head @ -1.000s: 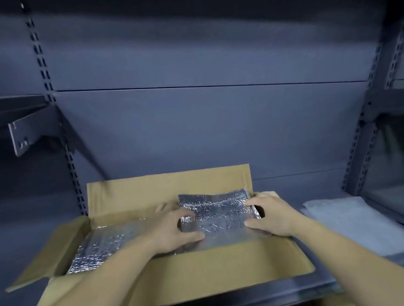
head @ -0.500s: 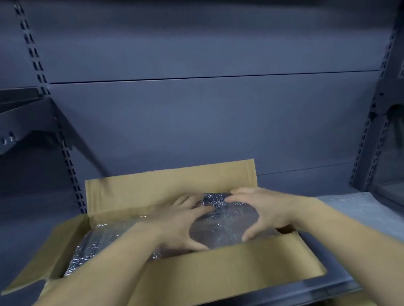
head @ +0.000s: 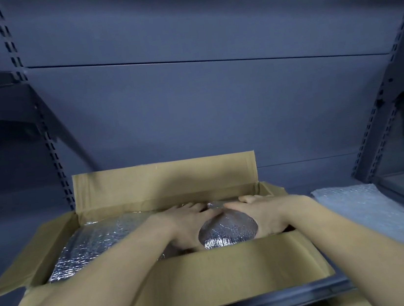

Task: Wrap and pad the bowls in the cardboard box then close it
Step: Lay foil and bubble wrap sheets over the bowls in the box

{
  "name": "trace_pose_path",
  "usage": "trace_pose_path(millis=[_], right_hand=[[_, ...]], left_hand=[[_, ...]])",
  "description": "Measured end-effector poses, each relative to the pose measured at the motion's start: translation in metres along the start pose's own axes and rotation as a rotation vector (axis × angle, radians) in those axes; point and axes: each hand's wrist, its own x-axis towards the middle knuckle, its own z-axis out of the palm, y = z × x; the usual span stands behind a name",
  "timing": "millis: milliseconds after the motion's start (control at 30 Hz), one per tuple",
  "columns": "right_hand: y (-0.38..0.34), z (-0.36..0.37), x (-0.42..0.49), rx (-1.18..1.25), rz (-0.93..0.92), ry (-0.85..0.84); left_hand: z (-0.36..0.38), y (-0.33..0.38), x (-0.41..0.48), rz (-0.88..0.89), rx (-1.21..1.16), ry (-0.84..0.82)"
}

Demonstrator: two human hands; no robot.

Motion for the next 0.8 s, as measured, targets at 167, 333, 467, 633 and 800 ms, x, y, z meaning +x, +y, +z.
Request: trace_pose_path(millis=[167,333,467,633,800], right_hand=[[-0.003,-0.009,0.0,-0.001,0.031,-0.075],[-0.009,-0.015,0.003,-0.062,0.067,-0.125],[-0.01,-0.014,0.002,-0.058,0.073,-0.131],[-0.012,-0.017,0.005,-0.113,0.106,-0.133],[-0.012,-0.014,-0.005,-0.079,0.06,-0.097]], left_hand=[[-0.003,-0.001,0.001,-0.02,-0.03,-0.03],[-0.007,0.004,-0.002,-0.056,0.056,-0.03],[-0.006,0.004,-0.002,-0.068,0.024,-0.031],[-0.001,0.0,-0.004,-0.068,-0.016,-0.01],[0.0,0.0,-0.01,-0.047,0.014,0.029]])
